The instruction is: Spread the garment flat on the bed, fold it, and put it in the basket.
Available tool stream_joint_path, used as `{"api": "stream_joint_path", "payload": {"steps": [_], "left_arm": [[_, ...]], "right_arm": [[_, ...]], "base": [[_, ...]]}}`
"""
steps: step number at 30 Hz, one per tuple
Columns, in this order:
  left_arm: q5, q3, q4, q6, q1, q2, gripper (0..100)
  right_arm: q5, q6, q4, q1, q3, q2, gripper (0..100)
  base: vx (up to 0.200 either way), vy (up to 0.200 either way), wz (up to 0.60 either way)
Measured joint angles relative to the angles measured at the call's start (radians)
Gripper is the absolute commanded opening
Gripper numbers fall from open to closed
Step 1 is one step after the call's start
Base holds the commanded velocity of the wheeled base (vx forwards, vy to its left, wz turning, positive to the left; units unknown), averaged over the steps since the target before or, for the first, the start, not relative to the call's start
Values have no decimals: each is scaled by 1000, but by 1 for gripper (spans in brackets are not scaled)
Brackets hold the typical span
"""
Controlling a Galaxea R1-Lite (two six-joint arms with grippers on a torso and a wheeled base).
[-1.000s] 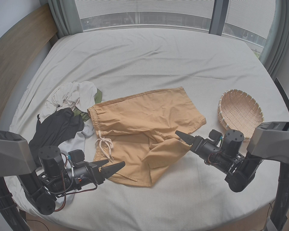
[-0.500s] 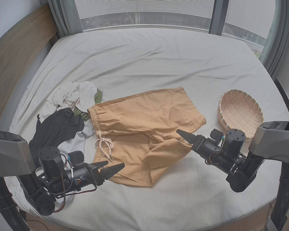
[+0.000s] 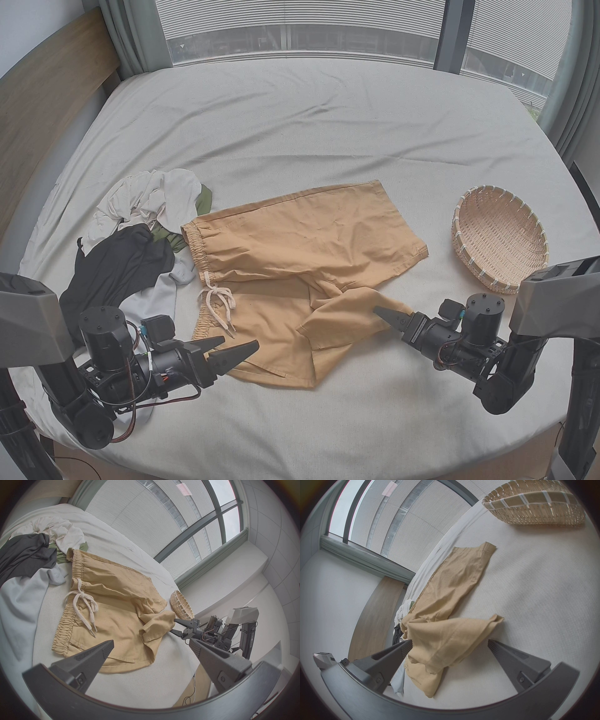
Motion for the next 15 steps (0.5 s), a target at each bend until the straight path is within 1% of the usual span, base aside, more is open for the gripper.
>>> {"api": "stream_joint_path", "payload": {"steps": [6,7,15], "left_arm": [[0,1,-1,0,0,6,100],[0,1,0,0,0,7,100],[0,1,-1,0,0,11,100]], "right_arm": [[-1,3,-1,-6,9,-6,100],[-1,3,-2,-7,9,-9,0],[-13,23,0,-5,1,-28,0]], "base": [[0,0,0],[0,0,0],[0,0,0]]}}
